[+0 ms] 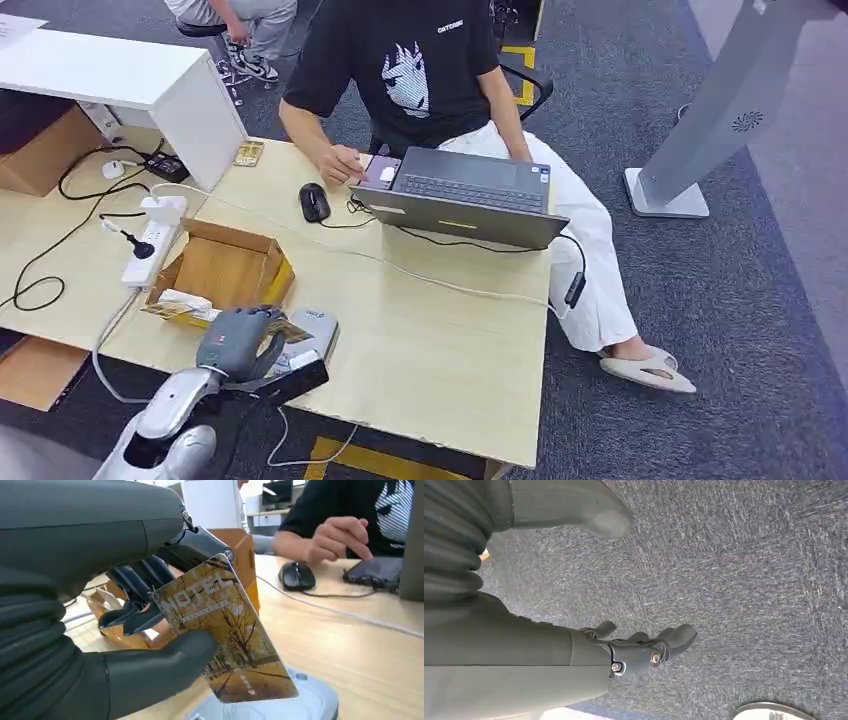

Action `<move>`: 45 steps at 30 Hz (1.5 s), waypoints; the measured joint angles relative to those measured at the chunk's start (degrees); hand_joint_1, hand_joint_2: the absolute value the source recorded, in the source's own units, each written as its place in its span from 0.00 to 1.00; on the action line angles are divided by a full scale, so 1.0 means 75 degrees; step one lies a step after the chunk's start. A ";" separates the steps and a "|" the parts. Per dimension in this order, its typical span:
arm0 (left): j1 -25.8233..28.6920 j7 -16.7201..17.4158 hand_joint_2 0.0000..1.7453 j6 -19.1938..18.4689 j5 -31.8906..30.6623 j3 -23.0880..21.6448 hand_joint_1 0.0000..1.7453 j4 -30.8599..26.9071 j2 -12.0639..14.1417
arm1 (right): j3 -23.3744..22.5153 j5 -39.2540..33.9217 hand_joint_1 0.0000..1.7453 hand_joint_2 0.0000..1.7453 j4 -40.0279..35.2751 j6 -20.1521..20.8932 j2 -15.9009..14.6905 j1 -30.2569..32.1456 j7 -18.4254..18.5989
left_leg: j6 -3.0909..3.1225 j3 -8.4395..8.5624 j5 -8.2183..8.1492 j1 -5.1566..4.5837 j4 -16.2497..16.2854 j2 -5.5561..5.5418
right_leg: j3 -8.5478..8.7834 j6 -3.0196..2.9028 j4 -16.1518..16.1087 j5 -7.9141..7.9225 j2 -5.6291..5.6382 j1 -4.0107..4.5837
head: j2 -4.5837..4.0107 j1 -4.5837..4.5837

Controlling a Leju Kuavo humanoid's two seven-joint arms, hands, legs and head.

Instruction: Pass the card to the sensor for recognition and then transmit it.

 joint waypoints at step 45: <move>-0.0381 0.0807 1.00 -0.0487 -0.1347 -0.0846 1.00 0.0423 0.0641 | 0.0102 -0.0053 0.00 1.00 0.0096 0.0052 -0.0003 -0.0027 -0.0245 | -0.0001 0.0022 0.0001 0.0000 -0.0003 0.0000 | 0.0022 0.0000 0.0004 0.0000 0.0000 0.0000 | 0.0000 0.0003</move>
